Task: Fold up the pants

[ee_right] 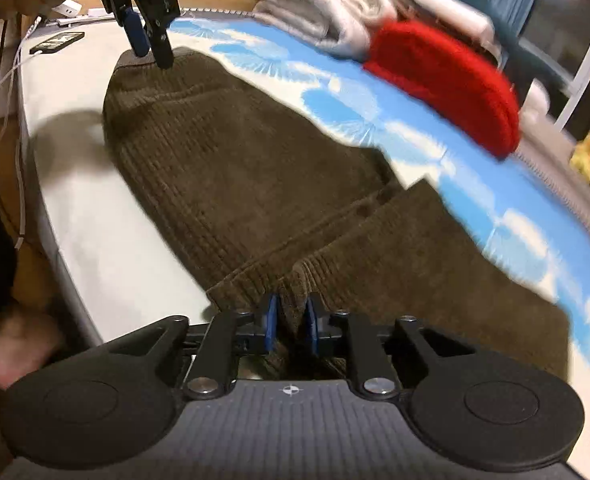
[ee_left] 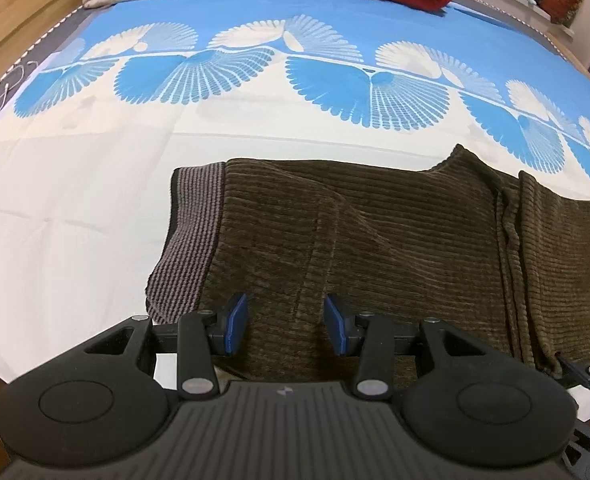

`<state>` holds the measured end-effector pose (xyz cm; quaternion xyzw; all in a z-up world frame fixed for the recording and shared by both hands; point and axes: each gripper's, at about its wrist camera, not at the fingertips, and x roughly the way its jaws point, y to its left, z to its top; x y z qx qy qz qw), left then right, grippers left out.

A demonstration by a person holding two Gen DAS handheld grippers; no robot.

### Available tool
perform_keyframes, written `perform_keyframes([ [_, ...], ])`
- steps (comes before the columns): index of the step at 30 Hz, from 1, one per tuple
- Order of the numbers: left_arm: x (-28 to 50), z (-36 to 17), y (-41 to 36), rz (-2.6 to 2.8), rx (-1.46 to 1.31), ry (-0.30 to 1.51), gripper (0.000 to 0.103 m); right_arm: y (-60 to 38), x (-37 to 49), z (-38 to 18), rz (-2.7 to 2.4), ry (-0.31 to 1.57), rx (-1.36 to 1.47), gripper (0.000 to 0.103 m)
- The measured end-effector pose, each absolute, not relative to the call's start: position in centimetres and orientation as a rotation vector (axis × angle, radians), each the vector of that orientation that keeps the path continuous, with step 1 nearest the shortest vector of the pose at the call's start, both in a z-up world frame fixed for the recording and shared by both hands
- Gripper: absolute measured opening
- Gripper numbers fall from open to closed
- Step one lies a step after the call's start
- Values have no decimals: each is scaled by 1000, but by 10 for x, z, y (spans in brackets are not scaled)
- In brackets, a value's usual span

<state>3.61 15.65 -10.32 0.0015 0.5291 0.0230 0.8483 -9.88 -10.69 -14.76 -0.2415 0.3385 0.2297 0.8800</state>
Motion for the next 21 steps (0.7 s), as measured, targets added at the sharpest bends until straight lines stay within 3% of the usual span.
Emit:
perform_keyframes([
  [3, 36, -104, 159, 57, 6, 1117, 47, -110, -104, -142, 520, 678, -463, 46],
  [8, 35, -106, 160, 62, 9, 1120, 47, -105, -106, -153, 566, 711, -543, 58],
  [12, 35, -106, 158, 58, 13, 1122, 47, -97, -101, -166, 554, 712, -605, 57],
  [14, 36, -105, 160, 58, 3, 1119, 47, -102, -96, -159, 549, 713, -581, 37],
  [15, 36, -104, 160, 58, -4, 1117, 47, -106, -92, -153, 548, 715, -539, 35],
  [17, 36, -101, 161, 57, -19, 1109, 47, -124, -76, -125, 509, 701, -373, 29],
  [21, 38, -99, 157, 41, -22, 1098, 47, -173, -38, -36, 248, 546, -70, 28],
])
